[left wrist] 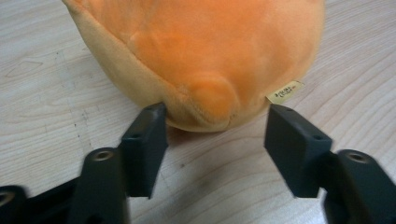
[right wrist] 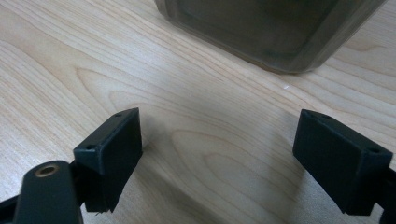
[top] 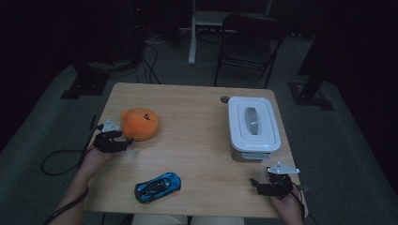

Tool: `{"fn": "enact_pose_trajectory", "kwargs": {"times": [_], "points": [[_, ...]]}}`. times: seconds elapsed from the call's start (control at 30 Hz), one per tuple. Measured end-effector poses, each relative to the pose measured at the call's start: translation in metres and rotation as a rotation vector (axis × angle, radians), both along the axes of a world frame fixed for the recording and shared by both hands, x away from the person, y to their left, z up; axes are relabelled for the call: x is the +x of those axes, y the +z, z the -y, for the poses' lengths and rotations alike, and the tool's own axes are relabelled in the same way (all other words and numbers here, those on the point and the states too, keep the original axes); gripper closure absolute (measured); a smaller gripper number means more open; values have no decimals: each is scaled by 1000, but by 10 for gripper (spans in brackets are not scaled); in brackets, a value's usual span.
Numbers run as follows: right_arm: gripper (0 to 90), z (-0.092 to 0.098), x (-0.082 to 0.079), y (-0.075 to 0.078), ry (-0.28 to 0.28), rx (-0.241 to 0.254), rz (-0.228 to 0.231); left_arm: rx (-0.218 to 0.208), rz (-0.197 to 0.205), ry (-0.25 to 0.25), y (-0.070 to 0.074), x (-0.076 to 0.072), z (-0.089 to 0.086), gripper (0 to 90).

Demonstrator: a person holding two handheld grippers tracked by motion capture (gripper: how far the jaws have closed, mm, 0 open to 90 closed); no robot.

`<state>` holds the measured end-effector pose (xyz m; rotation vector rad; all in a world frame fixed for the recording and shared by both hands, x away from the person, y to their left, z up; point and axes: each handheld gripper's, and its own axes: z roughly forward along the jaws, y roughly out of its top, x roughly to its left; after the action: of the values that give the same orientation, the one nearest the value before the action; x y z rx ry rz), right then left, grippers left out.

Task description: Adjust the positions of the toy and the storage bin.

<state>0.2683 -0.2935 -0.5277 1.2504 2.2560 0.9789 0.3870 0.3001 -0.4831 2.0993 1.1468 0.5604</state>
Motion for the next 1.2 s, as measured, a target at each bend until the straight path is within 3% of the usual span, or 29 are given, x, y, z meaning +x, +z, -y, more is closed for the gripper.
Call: {"fn": "enact_pose_trajectory", "kwargs": {"times": [0.13,0.2,0.43,0.6,0.77,0.83,1.03,1.2], "points": [[151,0,0,0,0,0,0,-5,28,9,1,0,1,488],[152,0,0,0,-3,0,0,15,36,9,1,0,2,556],[152,0,0,0,-3,0,1,61,26,0,3,-5,10,728],[151,0,0,0,-3,0,0,54,-12,-16,5,-11,23,763],[151,0,0,0,-3,0,1,48,-17,-26,2,-21,38,795],[152,0,0,0,-4,0,0,19,-25,-12,1,-24,42,795],[152,0,0,0,-4,0,1,-9,-40,-38,0,-34,59,792],[152,0,0,0,-3,0,1,-49,-69,-97,2,-37,67,744]]}}
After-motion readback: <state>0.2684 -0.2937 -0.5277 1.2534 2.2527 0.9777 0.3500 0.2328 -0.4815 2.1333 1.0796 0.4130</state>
